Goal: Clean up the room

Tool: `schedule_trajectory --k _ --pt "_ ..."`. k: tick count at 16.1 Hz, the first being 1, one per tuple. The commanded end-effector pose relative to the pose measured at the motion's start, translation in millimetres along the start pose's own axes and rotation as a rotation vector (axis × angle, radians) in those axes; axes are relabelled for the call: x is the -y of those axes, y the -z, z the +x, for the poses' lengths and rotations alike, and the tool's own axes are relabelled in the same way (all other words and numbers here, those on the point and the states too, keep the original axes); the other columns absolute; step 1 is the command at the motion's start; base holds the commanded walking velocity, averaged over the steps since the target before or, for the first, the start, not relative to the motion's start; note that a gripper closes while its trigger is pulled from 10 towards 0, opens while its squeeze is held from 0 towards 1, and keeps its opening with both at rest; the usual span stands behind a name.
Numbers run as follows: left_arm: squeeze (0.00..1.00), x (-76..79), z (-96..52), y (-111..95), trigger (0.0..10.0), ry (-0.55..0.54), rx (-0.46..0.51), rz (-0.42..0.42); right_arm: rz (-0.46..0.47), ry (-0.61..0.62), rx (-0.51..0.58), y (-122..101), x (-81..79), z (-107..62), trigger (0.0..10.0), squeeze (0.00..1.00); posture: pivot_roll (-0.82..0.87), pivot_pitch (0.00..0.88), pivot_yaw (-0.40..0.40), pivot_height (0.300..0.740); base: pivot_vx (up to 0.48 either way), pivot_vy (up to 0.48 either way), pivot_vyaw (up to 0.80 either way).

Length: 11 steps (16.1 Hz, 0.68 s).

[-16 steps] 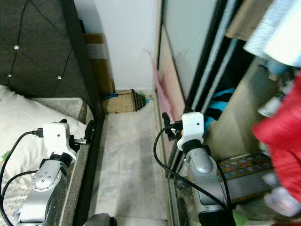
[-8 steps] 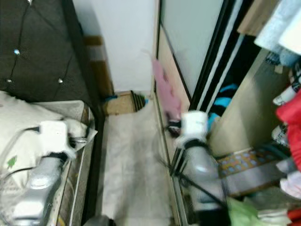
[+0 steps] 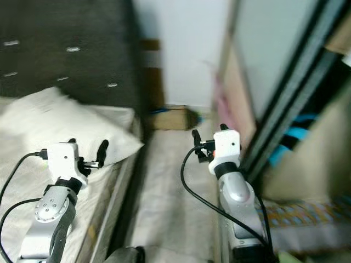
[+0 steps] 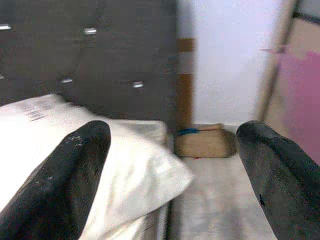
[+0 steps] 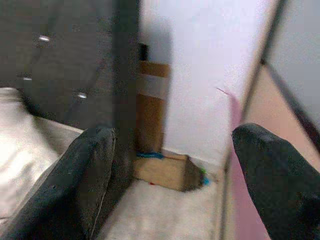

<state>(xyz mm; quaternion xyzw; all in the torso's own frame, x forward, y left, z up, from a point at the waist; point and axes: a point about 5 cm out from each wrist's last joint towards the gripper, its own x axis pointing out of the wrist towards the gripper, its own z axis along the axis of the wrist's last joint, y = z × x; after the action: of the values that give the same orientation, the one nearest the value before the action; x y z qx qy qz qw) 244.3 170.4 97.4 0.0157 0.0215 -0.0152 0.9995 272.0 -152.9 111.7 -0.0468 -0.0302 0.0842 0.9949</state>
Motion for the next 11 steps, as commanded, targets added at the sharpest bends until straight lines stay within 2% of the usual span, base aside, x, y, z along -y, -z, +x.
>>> schedule_trajectory --k 1,3,11 --pt "0.00 -1.8 -0.7 -5.6 10.0 -0.008 0.025 0.010 -0.021 -0.026 0.013 -3.1 -0.9 -1.7 10.0 0.00 -0.02 0.000 0.023 0.740 0.000 0.000 0.80" --pt "0.00 -1.3 -0.3 -5.1 10.0 0.009 0.024 0.024 -0.031 -0.078 0.020 -4.2 -5.0 -0.3 10.0 0.00 -0.02 0.000 0.022 0.740 0.000 0.000 0.80" --pt "0.00 2.7 -0.7 -3.0 10.0 0.006 0.015 0.022 -0.037 -0.089 0.024 -5.4 -4.6 2.5 10.0 0.00 -0.02 0.000 0.012 0.740 0.000 0.000 0.80"
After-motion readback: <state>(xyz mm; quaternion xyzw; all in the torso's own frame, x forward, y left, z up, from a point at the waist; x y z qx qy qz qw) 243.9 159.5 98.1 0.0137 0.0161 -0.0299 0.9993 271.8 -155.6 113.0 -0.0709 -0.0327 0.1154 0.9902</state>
